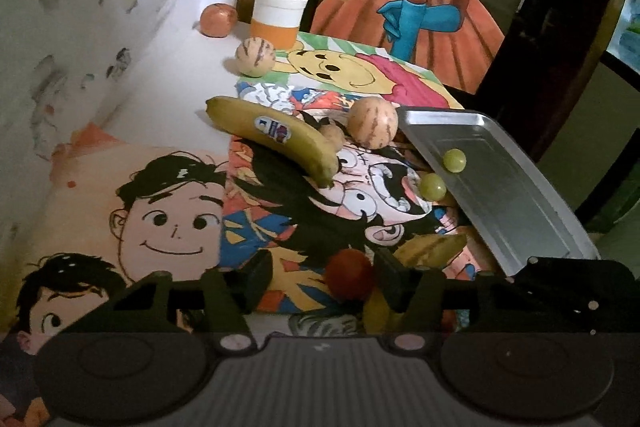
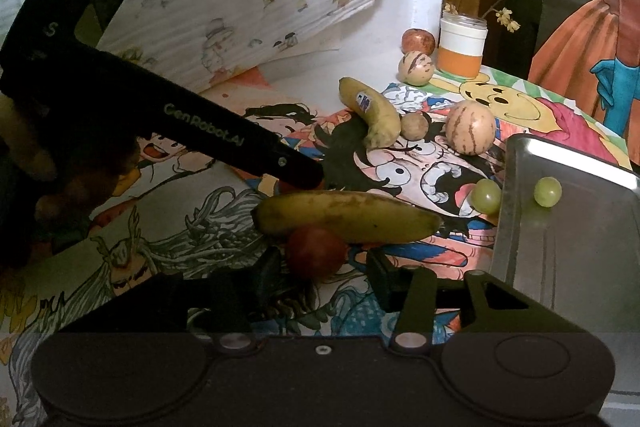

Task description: Organize fruits

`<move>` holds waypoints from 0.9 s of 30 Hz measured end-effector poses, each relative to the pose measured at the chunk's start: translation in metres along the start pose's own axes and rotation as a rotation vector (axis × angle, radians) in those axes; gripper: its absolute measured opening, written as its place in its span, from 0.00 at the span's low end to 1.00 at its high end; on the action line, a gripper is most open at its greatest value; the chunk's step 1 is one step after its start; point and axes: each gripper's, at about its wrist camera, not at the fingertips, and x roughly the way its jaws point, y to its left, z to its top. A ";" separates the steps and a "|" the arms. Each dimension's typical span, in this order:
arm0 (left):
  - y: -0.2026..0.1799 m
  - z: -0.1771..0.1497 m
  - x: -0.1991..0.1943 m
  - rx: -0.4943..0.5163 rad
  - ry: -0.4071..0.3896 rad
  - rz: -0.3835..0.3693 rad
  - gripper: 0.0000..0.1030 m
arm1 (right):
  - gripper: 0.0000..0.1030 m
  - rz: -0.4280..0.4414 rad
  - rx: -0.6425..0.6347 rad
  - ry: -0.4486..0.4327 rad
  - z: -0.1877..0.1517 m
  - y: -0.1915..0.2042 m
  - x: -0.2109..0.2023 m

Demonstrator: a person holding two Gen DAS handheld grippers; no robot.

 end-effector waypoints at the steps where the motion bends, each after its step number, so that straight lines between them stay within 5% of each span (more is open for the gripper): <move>1: 0.000 0.000 0.001 -0.005 0.005 -0.009 0.53 | 0.47 0.000 0.001 -0.001 0.000 0.000 0.000; 5: -0.001 0.000 0.000 -0.004 0.013 -0.028 0.44 | 0.45 0.001 0.008 -0.004 0.000 -0.001 0.001; 13: 0.012 0.004 0.005 -0.104 0.057 -0.090 0.42 | 0.34 0.020 0.016 -0.008 0.000 0.000 -0.001; 27: 0.017 0.005 0.006 -0.165 0.086 -0.108 0.38 | 0.34 0.012 0.069 -0.004 -0.004 -0.009 -0.013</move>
